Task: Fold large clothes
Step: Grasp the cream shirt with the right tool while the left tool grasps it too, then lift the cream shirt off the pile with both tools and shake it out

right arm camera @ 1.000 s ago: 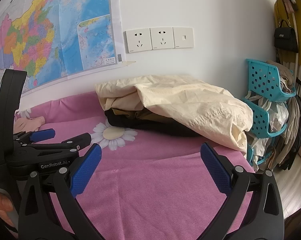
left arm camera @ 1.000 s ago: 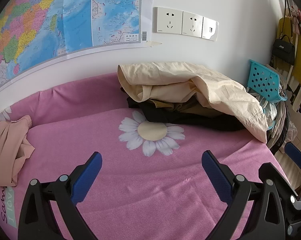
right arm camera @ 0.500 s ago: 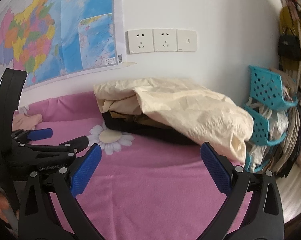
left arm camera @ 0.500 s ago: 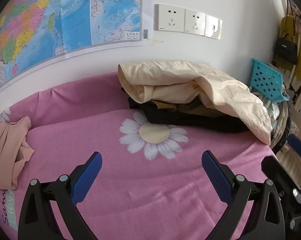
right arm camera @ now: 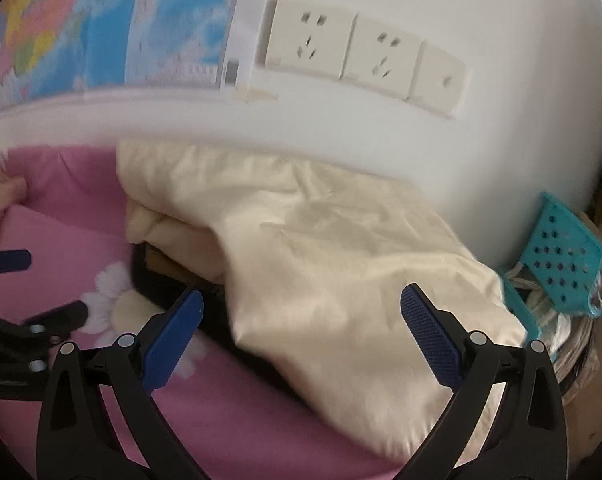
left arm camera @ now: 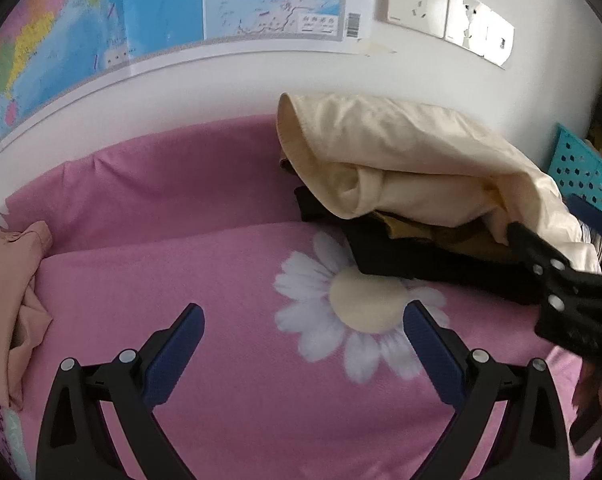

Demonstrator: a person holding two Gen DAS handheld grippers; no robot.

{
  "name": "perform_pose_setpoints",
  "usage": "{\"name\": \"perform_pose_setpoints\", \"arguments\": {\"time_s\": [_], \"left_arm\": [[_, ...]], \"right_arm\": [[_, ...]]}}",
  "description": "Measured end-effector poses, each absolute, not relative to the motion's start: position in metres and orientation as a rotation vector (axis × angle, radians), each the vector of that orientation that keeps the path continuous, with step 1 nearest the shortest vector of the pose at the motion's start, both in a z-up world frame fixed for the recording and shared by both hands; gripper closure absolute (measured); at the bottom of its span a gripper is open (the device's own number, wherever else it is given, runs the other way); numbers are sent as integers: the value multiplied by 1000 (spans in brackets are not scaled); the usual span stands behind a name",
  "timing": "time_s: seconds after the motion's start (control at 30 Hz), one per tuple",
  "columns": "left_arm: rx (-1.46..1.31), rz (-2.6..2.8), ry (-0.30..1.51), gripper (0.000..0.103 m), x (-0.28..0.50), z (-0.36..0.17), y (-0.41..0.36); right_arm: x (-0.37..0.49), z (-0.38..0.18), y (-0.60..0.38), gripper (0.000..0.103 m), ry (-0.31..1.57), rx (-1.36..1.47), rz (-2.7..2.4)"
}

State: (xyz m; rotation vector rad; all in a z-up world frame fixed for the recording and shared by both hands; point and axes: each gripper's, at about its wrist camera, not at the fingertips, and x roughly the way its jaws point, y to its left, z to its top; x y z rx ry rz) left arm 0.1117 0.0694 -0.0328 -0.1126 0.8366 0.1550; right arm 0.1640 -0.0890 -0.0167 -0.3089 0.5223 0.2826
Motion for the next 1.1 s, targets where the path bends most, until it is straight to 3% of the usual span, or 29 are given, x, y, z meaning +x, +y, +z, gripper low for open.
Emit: {"name": "perform_pose_setpoints", "arguments": {"time_s": [0.1, 0.17, 0.2, 0.23, 0.27, 0.33, 0.8, 1.1], "left_arm": [[-118, 152, 835, 6, 118, -36, 74], [-120, 146, 838, 6, 121, -37, 75], [-126, 135, 838, 6, 124, -38, 76], [-126, 131, 838, 6, 126, -38, 76], [-124, 123, 838, 6, 129, -39, 77], [-123, 100, 832, 6, 134, -40, 79], [-132, -177, 739, 6, 171, -28, 33], [-96, -424, 559, 7, 181, 9, -25]], "right_arm": [[182, -21, -83, 23, 534, -354, 289], [192, -22, -81, 50, 555, -372, 303], [195, -21, -79, 58, 560, -382, 313], [197, -18, -78, 79, 559, -390, 329], [196, -14, -77, 91, 553, -399, 350], [192, 5, -79, 98, 521, -419, 340], [211, 165, -199, 101, 361, 41, 393], [184, 239, -225, 101, 240, 51, 388]]}}
